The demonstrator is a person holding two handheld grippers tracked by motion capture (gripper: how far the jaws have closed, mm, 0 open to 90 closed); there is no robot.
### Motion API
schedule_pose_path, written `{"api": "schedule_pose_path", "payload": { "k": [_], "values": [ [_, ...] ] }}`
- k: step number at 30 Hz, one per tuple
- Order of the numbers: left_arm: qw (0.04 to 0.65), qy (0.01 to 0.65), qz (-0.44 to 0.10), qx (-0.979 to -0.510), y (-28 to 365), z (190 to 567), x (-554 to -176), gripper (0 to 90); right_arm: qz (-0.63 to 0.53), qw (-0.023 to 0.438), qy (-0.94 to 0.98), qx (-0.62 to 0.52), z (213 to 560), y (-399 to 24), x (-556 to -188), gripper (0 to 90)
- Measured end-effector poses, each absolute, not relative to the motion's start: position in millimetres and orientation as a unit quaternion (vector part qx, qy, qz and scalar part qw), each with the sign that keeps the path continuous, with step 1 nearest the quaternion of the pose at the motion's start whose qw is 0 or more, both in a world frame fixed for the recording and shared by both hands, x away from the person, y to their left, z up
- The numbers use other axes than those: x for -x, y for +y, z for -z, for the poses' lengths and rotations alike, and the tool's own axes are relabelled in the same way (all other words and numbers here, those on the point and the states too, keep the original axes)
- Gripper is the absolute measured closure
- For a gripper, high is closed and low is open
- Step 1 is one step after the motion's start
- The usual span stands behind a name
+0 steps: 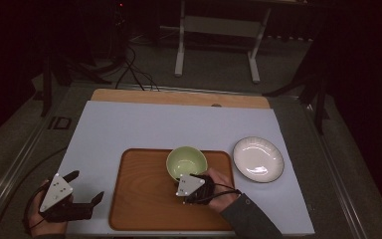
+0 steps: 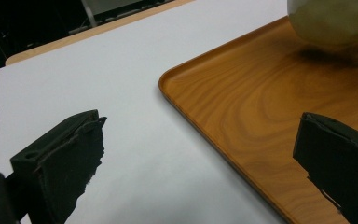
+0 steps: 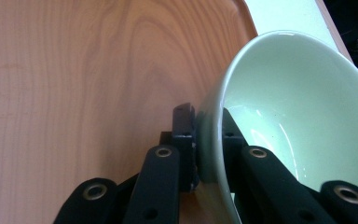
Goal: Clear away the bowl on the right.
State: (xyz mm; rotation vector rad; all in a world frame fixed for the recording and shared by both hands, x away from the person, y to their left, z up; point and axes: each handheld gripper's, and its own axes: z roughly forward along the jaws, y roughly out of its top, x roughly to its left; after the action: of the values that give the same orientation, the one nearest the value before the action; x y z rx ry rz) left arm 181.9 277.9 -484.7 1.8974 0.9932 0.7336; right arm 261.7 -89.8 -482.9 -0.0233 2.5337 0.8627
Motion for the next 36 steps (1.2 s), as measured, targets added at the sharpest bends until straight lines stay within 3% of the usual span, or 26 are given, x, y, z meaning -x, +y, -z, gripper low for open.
{"api": "schedule_pose_path", "payload": {
  "k": [36],
  "values": [
    [0.426, 0.398, -0.294, -0.758, 278.3, 484.6, -181.7, 1.5, -0.305, 0.211, 0.928, 0.033, 501.9, -81.2, -246.9, 82.4]
  ]
}}
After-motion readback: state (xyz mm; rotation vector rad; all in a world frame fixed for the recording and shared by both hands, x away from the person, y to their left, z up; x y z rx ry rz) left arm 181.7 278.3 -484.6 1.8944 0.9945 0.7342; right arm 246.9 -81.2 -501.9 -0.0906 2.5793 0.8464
